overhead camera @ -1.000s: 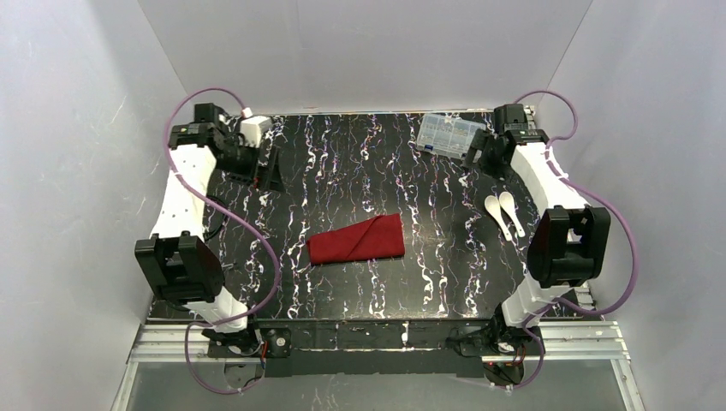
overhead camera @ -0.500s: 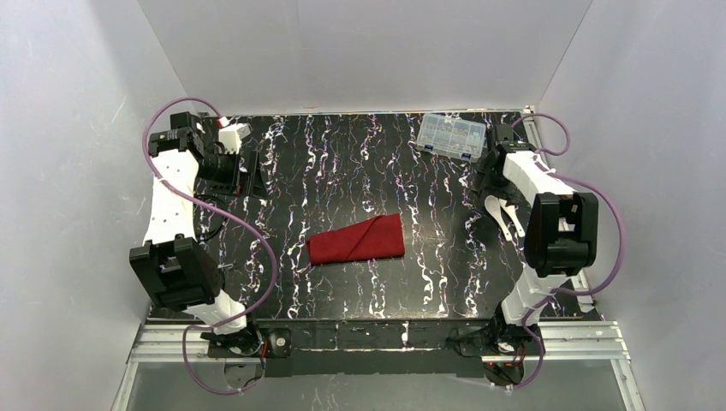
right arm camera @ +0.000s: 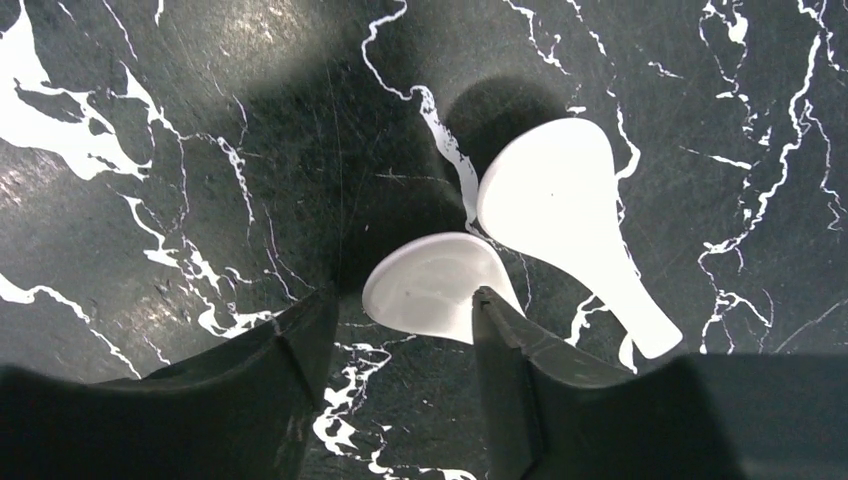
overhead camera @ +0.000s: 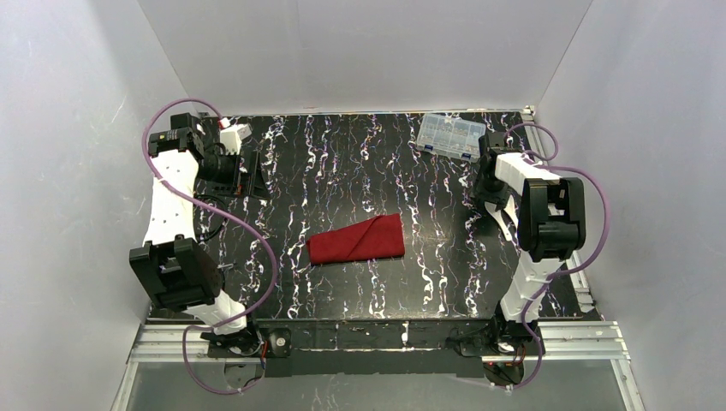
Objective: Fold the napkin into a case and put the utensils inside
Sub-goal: Pick up the spoon from the corner of the board.
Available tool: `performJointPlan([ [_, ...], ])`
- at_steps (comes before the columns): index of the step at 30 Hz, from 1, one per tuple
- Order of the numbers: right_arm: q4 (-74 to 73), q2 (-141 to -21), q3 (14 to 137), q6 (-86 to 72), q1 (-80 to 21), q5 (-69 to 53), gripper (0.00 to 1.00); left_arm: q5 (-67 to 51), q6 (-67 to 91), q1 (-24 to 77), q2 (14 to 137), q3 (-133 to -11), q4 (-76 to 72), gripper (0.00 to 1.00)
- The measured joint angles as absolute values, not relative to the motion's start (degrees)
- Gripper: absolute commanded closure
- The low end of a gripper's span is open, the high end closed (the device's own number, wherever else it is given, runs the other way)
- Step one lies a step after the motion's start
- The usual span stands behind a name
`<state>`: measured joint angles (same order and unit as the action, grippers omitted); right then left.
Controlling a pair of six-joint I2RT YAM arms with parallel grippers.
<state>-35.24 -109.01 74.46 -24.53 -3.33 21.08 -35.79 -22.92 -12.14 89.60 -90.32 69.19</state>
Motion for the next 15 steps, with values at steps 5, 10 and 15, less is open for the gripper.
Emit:
performJointPlan([
  [5,-33.95,-109.62,74.46,-24.82,-3.36,21.02,0.55,-36.29,-22.94,-12.14,89.78,-90.32,69.52,0.02],
  [10,-32.82,-109.93,74.48,-24.69,-3.36,20.64,0.79,-36.77,-22.92,-12.14,89.93,-90.32,69.58,0.02],
  [15,-32.38,-109.86,76.07,-23.07,-3.46,21.39,0.99,-36.88,-22.92,-12.14,90.87,-90.32,70.0,0.01],
])
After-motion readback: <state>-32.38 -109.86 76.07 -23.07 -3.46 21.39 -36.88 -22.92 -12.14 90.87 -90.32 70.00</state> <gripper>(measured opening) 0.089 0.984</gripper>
